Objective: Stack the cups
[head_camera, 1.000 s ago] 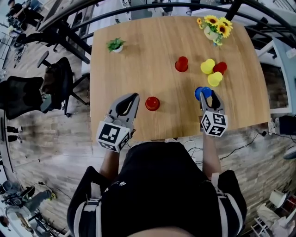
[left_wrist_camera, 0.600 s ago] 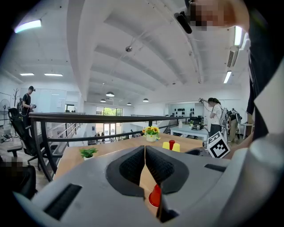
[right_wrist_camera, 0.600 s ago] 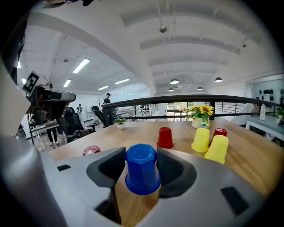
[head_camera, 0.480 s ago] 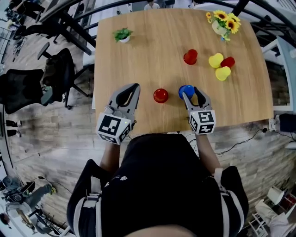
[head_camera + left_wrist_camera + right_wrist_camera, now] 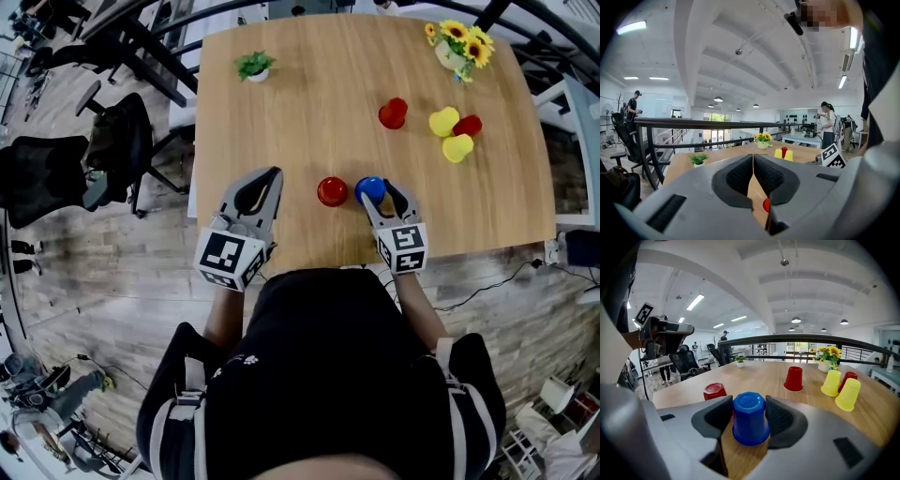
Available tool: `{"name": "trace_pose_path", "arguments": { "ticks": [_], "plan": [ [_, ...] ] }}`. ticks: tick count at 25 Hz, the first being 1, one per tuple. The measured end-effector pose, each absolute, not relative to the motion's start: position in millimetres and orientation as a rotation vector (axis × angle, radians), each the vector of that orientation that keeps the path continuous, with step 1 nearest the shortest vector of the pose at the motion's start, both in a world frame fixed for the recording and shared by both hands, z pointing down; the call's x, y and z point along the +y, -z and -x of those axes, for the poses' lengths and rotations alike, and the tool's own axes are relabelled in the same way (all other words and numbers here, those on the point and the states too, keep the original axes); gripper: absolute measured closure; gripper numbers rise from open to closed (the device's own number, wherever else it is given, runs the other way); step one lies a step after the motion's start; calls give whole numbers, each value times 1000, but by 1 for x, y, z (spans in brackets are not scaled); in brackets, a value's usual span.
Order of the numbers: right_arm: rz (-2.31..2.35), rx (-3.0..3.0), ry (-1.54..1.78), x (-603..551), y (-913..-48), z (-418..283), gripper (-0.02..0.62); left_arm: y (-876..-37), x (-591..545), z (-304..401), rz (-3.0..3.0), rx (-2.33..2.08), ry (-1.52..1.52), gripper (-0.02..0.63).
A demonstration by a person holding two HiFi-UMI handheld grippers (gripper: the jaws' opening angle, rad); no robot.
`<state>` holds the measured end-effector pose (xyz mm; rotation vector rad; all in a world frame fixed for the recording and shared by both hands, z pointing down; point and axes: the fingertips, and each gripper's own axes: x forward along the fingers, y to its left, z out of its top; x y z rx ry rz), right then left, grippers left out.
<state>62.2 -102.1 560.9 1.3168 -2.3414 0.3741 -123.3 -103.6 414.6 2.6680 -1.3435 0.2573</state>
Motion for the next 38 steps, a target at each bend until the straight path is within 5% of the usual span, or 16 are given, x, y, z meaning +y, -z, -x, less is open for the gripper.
{"name": "trace_pose_path", "arguments": {
  "ticks": [18, 38],
  "plan": [
    [-1315, -2465, -422, -107, -540, -47, 325, -411, -108, 109, -2690, -1290, -249, 592],
    [-1954, -2193, -483, -110, -502, -270, 330, -409, -129, -16, -2831, -1036, -270, 592]
  ]
}}
